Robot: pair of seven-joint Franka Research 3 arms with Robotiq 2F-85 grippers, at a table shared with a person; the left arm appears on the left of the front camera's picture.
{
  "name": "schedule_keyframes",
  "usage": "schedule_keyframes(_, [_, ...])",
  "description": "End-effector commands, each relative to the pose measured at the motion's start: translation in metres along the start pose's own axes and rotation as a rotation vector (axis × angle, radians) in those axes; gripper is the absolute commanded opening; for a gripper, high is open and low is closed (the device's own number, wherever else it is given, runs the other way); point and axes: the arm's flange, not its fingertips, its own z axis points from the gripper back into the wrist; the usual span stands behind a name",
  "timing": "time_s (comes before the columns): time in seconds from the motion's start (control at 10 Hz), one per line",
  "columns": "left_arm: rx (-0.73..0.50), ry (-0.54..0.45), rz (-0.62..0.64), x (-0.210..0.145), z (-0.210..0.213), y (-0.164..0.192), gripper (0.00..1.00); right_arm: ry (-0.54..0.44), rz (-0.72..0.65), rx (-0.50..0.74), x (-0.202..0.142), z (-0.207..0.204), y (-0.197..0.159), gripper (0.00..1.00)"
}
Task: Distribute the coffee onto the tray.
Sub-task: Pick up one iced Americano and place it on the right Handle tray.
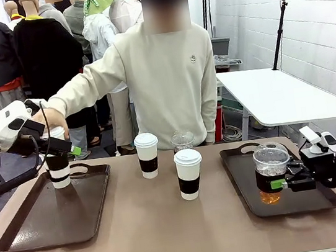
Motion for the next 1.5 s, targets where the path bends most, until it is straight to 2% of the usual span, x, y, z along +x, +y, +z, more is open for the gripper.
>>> schedule_keyframes(0.0, [-0.016,-0.001,0.004,-0.001,-0.001,0.003,1.0,-0.013,0.051,0.018,-0.012,0.006,-0.012,0.73])
schedule_keyframes(0.4, [-0.016,-0.001,0.004,-0.001,-0.001,0.003,1.0,-0.012,0.074,-0.019,-0.038,0.007,-0.031,0.73])
schedule_keyframes(1.0, [-0.016,-0.001,0.004,-0.001,-0.001,0.003,1.0,-0.041,0.136,-0.067,-0.055,0.003,-0.046,0.73])
schedule_keyframes(1.4, [-0.016,-0.001,0.004,-0.001,-0.001,0.003,1.0,-0.048,0.098,-0.067,-0.065,0.002,-0.052,0.73])
